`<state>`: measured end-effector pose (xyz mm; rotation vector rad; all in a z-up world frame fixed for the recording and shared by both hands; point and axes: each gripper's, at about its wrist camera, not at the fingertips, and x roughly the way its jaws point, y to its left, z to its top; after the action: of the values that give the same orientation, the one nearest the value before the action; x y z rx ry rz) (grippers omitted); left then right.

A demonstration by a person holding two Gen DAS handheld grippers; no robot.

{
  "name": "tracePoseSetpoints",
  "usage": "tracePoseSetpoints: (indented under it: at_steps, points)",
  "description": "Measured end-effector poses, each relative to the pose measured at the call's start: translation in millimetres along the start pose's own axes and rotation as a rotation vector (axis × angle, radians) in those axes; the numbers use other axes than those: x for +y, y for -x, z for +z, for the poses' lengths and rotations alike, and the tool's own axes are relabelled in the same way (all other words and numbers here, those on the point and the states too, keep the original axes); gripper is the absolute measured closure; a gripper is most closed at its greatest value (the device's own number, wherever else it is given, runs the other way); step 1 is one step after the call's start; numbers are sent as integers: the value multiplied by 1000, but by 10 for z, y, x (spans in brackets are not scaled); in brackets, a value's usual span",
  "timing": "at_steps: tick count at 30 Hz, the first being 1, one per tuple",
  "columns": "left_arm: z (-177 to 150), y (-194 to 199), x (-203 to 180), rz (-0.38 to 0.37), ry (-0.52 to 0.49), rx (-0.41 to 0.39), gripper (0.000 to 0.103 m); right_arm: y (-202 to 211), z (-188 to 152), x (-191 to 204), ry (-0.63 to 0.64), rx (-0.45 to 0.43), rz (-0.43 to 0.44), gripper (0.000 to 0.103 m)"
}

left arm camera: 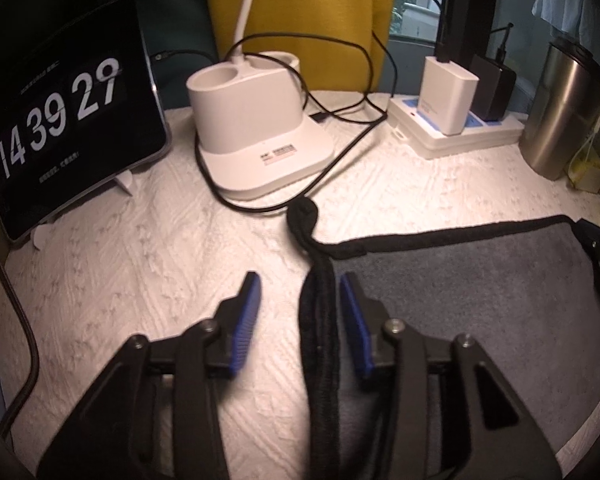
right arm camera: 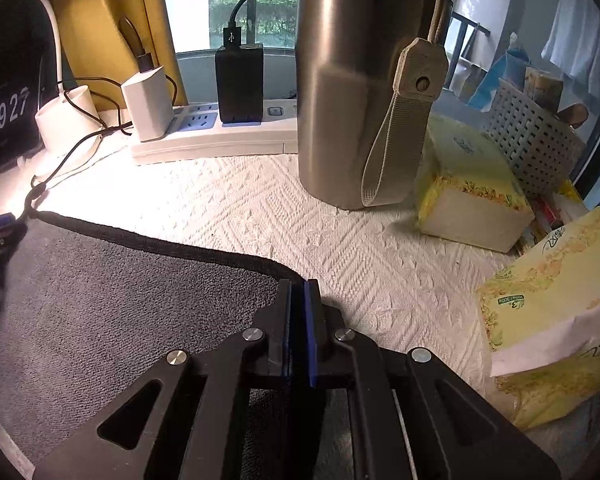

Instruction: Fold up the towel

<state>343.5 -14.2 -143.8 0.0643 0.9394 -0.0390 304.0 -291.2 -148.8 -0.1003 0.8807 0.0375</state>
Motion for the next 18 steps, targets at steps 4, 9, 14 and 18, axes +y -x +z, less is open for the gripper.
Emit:
tracePoseSetpoints:
  at_steps: [4,9,14,18]
  points:
    - [0,93,41,-1,21,-14,48,17,25,-56,-36,8,-7,67]
    - [-43,261,15,-7,27,-31,36,115,22,-80,-66,6,20,55]
    - [-118,412,-7,-12,32,-51,32,208,7,-26,-58,-3,25,55]
    - [-204,564,5,-19,37,-75,31,347,12,20,-54,-25,27,55]
